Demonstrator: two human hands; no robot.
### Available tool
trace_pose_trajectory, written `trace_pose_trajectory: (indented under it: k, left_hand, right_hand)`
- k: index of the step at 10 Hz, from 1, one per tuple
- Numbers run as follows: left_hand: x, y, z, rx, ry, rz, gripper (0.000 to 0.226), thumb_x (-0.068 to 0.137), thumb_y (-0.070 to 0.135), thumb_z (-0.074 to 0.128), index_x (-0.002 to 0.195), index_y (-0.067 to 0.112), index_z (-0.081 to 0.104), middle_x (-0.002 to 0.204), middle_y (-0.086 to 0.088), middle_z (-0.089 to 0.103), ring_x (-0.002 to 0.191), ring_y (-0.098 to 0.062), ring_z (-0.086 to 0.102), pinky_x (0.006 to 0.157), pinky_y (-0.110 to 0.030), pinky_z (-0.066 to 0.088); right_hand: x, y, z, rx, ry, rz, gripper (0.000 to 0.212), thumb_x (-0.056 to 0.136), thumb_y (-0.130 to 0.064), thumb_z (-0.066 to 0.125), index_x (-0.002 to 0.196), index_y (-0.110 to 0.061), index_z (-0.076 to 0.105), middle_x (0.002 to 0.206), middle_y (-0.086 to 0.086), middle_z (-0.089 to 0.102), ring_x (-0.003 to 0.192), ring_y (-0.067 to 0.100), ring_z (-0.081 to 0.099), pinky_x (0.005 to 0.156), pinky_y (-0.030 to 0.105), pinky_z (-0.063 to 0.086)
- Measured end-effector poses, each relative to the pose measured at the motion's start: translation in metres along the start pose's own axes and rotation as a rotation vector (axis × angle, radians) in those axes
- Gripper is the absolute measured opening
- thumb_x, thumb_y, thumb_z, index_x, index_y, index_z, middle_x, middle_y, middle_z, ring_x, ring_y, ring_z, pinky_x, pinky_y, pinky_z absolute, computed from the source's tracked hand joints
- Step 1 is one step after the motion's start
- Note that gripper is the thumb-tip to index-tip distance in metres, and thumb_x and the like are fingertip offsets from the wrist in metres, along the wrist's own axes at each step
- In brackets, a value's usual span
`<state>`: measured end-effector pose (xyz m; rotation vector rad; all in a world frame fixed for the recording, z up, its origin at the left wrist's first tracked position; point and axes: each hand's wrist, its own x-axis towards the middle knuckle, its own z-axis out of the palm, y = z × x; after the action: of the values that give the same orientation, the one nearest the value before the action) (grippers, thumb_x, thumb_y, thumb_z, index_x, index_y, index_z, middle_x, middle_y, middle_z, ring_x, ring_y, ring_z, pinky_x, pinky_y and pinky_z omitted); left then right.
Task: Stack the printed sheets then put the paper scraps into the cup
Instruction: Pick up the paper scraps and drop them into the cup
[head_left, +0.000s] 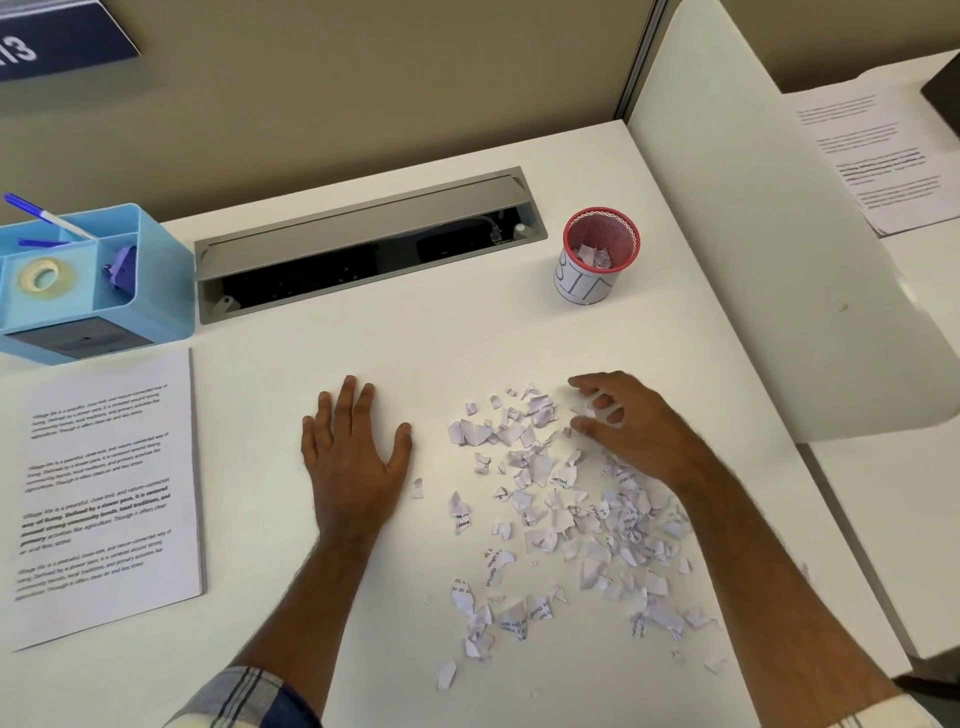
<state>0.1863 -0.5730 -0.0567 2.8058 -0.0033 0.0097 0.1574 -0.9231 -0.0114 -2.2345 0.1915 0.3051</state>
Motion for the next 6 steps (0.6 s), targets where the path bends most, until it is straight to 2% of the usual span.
trace_pose_trajectory:
  k: [1,2,3,4,5,6]
  left_hand:
    - [0.000,0.001,0.001,0.009,0.001,0.001,0.068,0.099,0.056,0.043,0.157,0.020,0.039,0.171,0.004,0.026,0.161,-0.026,0.016,0.130,-0.050,0.012]
    - [-0.001,0.001,0.000,0.006,0.009,0.004,0.068,0.099,0.056,0.043,0.157,0.020,0.039,0.171,0.005,0.026,0.161,-0.026,0.015,0.130,-0.050,0.013]
    - [-0.001,0.000,0.001,0.002,0.010,0.004,0.068,0.099,0.056,0.044,0.157,0.020,0.039,0.171,0.005,0.026,0.161,-0.026,0.016,0.130,-0.051,0.013]
    - [-0.001,0.000,0.001,0.002,0.006,0.002,0.068,0.100,0.056,0.044,0.157,0.020,0.038,0.171,0.005,0.026,0.161,-0.026,0.015,0.130,-0.051,0.013]
    - [0.000,0.000,0.000,-0.002,0.003,0.004,0.068,0.100,0.056,0.043,0.157,0.020,0.038,0.171,0.004,0.026,0.161,-0.026,0.015,0.130,-0.051,0.013]
    - [0.000,0.000,0.000,-0.003,-0.001,0.003,0.069,0.100,0.056,0.043,0.157,0.020,0.038,0.171,0.004,0.026,0.161,-0.027,0.015,0.130,-0.051,0.013]
  right_hand:
    - [-0.004,0.007,0.007,-0.084,-0.037,-0.049,0.044,0.087,-0.022,0.080,0.128,-0.033,0.065,0.116,-0.019,0.056,0.102,0.003,0.058,0.086,0.015,0.047]
    - [0.000,0.008,0.011,-0.116,-0.010,-0.071,0.028,0.091,-0.005,0.072,0.117,-0.017,0.074,0.108,-0.012,0.060,0.095,-0.003,0.059,0.082,0.006,0.043]
    - [0.004,0.005,0.010,-0.144,0.025,-0.076,0.022,0.093,0.000,0.067,0.107,-0.013,0.077,0.103,-0.008,0.064,0.090,-0.003,0.060,0.082,0.008,0.043]
    - [0.006,0.001,0.004,-0.147,0.072,-0.072,0.022,0.091,0.003,0.066,0.099,-0.014,0.077,0.099,-0.007,0.069,0.087,0.006,0.065,0.080,0.015,0.048]
    - [0.010,-0.011,-0.011,-0.094,0.174,-0.073,0.018,0.090,-0.001,0.069,0.098,-0.015,0.077,0.096,-0.006,0.070,0.083,0.004,0.065,0.081,0.022,0.054]
    - [0.018,-0.024,-0.027,-0.063,0.273,-0.124,0.016,0.090,-0.002,0.070,0.098,-0.013,0.078,0.094,-0.005,0.071,0.084,0.011,0.067,0.081,0.028,0.056]
